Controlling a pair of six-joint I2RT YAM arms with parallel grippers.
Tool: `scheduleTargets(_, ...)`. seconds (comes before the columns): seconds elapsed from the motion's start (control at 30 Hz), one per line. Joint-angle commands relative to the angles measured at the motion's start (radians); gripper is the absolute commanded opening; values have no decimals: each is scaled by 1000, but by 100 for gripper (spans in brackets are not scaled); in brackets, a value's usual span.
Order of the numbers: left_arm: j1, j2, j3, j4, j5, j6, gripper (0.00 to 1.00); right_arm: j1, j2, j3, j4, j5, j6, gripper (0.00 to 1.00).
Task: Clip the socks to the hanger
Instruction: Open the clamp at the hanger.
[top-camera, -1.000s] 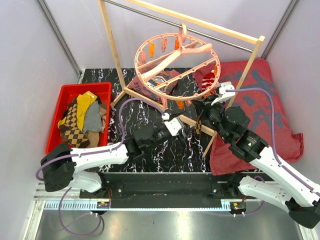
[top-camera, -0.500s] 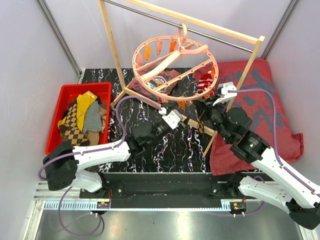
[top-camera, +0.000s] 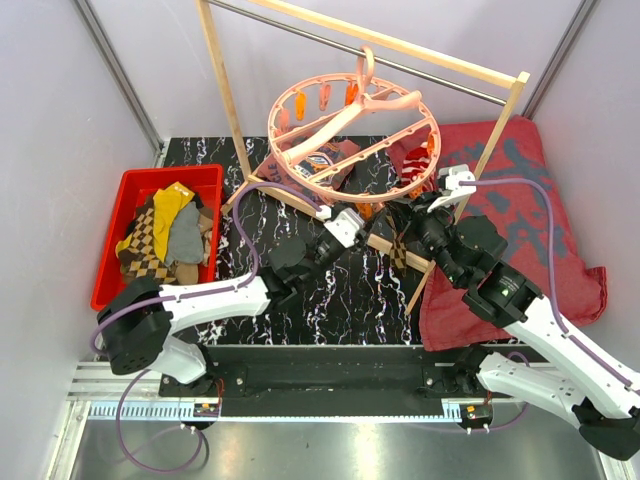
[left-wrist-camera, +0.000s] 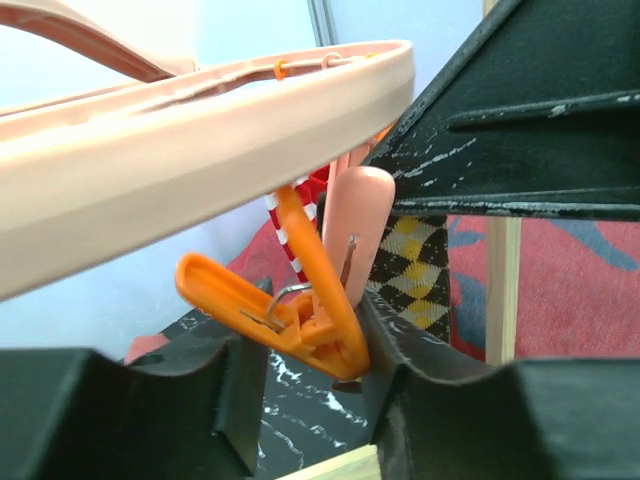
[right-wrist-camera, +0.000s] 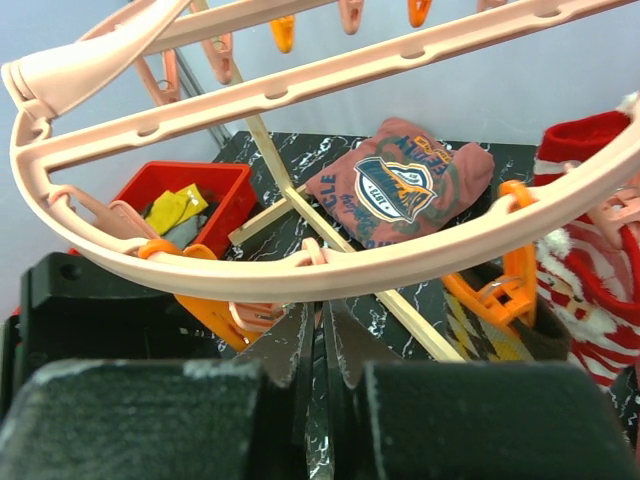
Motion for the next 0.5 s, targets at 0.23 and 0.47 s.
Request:
scheduleTargets(0.23, 2, 14, 24, 169, -7, -57, 11, 5, -37, 19, 18, -40, 44, 13)
scheduleTargets(0.47, 2, -8, -4, 156, -4, -123, 0, 5, -54, 10, 18, -63, 46, 39)
